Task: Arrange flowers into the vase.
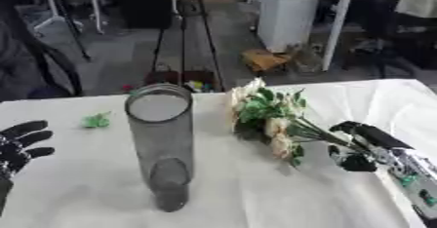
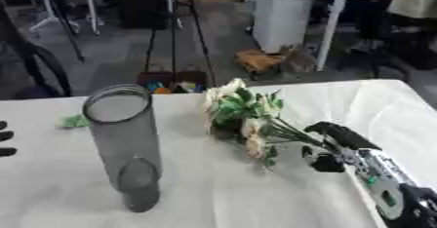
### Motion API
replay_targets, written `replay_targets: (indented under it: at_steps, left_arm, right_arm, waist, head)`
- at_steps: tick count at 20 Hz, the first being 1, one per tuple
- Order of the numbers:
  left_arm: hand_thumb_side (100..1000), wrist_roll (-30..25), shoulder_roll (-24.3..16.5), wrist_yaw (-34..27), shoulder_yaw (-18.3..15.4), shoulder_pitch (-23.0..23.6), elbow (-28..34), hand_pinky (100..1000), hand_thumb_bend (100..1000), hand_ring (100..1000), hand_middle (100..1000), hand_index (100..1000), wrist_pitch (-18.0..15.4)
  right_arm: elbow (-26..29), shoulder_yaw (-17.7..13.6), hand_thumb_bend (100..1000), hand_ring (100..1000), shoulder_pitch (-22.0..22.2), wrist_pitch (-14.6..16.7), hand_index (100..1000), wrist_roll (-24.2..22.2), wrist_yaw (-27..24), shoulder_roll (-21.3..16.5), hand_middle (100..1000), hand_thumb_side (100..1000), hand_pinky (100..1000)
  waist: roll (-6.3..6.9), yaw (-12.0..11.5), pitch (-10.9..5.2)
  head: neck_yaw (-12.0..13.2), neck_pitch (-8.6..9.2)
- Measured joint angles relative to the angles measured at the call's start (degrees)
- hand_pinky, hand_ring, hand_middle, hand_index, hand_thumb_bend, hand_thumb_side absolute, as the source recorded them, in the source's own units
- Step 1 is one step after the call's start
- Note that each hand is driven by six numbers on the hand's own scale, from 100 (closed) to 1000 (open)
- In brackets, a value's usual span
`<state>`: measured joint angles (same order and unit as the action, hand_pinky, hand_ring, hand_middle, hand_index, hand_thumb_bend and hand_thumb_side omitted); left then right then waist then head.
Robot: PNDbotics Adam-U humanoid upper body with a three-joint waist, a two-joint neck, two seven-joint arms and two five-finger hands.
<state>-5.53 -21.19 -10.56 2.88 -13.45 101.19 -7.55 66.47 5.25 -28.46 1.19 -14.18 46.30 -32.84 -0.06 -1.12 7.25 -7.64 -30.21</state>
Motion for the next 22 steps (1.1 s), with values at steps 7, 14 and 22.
replay_targets:
  at_steps: [7,14,22]
  left_arm:
    - [771,-0.1,0.0,0.0,0.0,0.0,0.0,757,1000,830,798,826,0.1]
    - [771,-0.1,0.0,0.0,0.0,0.0,0.0,757,1000,830,797,826,0.1]
    - [771,-0.2,0.0,0.0,0.0,0.0,0.0,757,1000,830,797,825,0.2]
  right_arm:
    - [-1.5,-0.4,123,910,-0.4,0.0,920,0.4,0.5,0.3,889,412,856]
    - [-2.5,-0.7,119,909,-0.9,-0.2,920,0.8,0.6,0.4,887,411,854]
    - [-3.9,-1.1,114,909,-1.5,-0.4,920,1.2,1.0,0.5,887,414,854]
  waist:
    - [0.03,-0.2,0.0]
    - [0.17,-0.3,0.0]
    - [0.33,-0.4,0.0]
  head:
    - [0.0,-0.01]
    - [-0.1,-0.01]
    - [-0.1,-0.01]
